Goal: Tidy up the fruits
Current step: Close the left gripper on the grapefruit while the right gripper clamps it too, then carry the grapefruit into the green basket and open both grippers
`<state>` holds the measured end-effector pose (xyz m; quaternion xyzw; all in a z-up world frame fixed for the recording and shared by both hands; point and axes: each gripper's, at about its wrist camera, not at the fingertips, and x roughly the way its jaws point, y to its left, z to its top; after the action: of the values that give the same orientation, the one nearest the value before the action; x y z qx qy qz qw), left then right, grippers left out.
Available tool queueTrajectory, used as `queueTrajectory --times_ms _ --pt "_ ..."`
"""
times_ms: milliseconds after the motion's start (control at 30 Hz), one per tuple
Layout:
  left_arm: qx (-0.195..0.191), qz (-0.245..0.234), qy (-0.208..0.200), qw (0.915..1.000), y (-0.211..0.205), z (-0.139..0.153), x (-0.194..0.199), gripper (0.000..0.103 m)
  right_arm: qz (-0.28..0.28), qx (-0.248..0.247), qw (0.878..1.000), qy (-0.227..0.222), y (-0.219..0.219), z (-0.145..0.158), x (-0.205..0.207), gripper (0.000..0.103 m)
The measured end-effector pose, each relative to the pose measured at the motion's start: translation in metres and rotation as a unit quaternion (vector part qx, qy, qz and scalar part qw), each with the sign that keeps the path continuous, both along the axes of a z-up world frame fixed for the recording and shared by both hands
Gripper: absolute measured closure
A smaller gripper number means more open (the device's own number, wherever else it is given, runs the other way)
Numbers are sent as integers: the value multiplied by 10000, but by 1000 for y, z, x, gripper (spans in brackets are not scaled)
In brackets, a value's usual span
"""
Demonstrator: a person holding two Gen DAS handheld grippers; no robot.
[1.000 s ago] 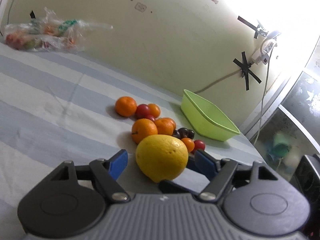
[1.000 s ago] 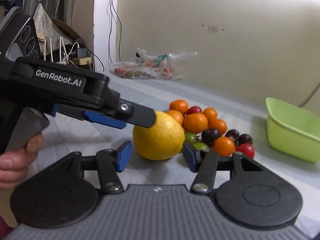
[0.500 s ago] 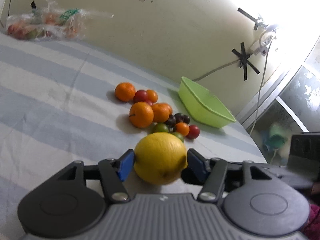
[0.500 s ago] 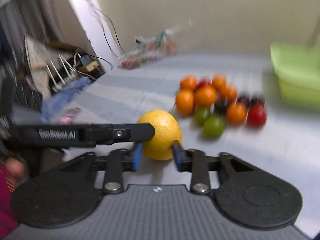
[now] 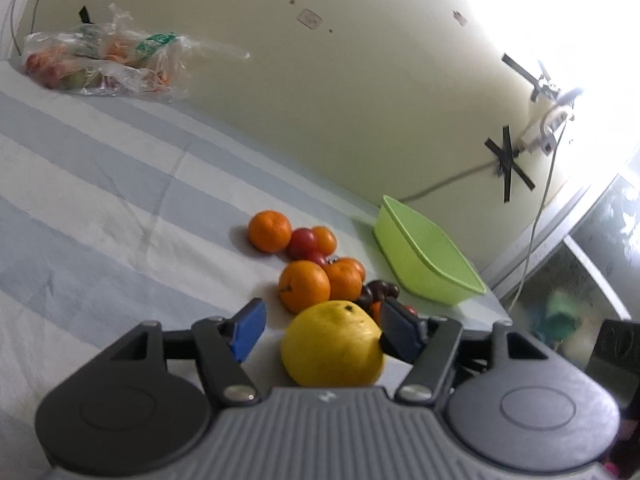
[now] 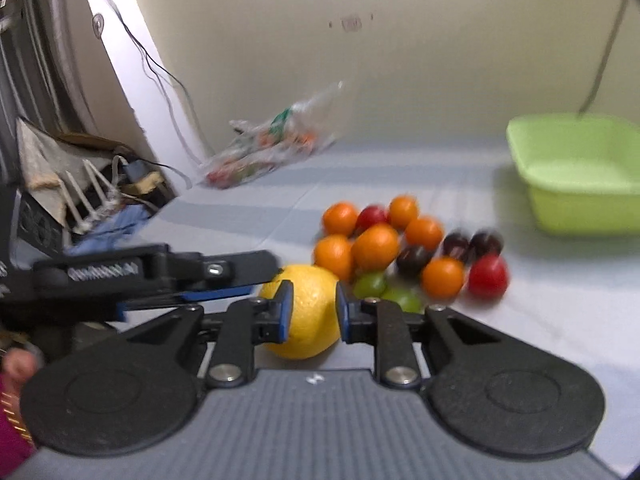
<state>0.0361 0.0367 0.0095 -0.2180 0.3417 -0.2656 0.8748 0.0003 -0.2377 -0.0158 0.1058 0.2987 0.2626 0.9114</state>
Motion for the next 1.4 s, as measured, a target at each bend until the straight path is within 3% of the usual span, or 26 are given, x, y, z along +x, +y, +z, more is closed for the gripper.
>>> queueTrajectory --times_ms 67,167,400,500,567,667,833,933,1100,1267,1400 --pt "14 78 13 10000 3 -1 1 36 -24 -76 9999 -137 -1 -1 2 75" --pt "-64 22 95 9999 4 -5 2 36 -41 -117 9997 -227 -2 -5 4 62" --pt "-64 -150 197 9997 -6 -13 7 44 7 -476 9972 -572 3 -6 -5 61" --pt "-128 -176 241 9995 -6 -15 8 45 155 -569 9952 -780 3 -6 -14 47" --pt "-64 -145 203 9997 -6 -14 7 46 321 -628 9931 -933 5 -5 -21 30" --pt "-65 -167 250 9995 -6 -13 7 46 518 -973 9873 -1142 15 -9 -30 30" --pt "-404 -308 229 9984 1 -5 1 41 739 -1232 9830 -1145 26 -19 -27 30" --pt "-192 -417 179 9988 -7 -4 -1 40 760 -1280 9833 -1052 29 -25 -19 30" --pt "47 -517 209 9984 -21 -10 -3 48 776 -1200 9855 -914 34 -32 -13 35" --pt "-52 -734 120 9972 -35 10 2 50 555 -978 9893 -925 17 -20 -17 36" --pt "93 -1052 -216 9942 -80 40 24 50 192 -1014 9871 -1221 -10 0 -9 36"
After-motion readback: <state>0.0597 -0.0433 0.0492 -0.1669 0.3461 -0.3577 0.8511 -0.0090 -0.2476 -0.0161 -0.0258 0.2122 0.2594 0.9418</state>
